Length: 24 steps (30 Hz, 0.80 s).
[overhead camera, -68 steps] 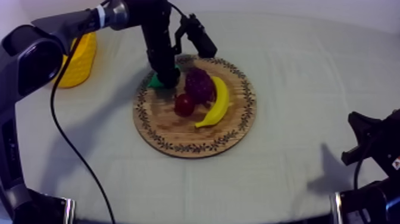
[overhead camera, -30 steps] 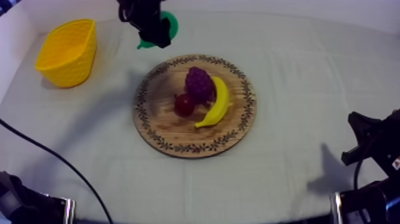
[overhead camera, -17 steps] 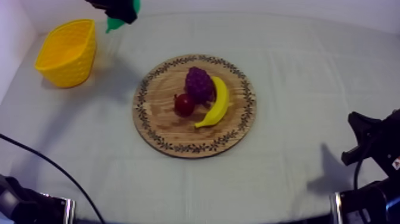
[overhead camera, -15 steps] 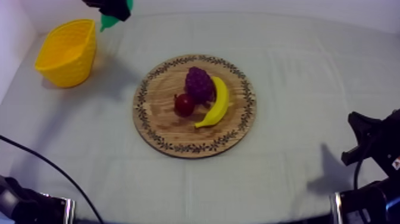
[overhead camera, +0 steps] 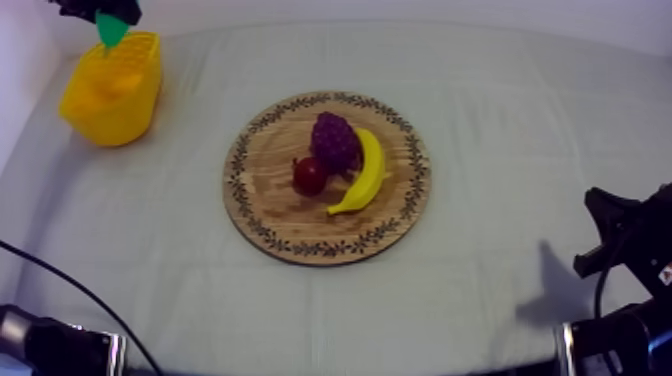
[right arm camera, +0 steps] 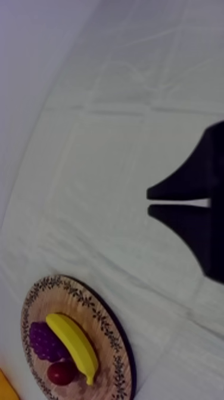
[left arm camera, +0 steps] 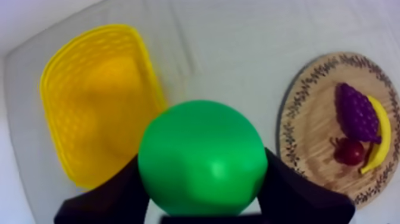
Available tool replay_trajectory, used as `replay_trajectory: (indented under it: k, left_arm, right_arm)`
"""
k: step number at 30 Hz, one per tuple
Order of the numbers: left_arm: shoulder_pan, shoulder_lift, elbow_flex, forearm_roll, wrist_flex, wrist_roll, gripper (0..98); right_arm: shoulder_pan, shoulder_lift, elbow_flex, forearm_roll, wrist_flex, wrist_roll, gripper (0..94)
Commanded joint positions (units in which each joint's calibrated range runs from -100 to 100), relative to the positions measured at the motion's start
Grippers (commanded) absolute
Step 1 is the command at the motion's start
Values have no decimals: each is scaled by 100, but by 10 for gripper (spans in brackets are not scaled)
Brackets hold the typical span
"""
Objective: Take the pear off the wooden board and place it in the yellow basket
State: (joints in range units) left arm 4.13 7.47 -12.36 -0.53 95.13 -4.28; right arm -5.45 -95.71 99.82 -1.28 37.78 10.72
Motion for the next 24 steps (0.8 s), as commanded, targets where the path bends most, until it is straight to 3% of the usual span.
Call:
replay_trajectory:
  k: [1,12,24]
  left_arm:
    - [-221,-19,-17,21,1,22,467]
    - [-862,296,-247,64,2,-8,476]
    - [-1110,1754,-615,70,-343,-90,486]
  right_arm:
    - [1,-4,-5,-1,4,0,4]
    - [1,-4,-5,-1,4,0,4]
    - [1,-4,-5,-1,4,0,4]
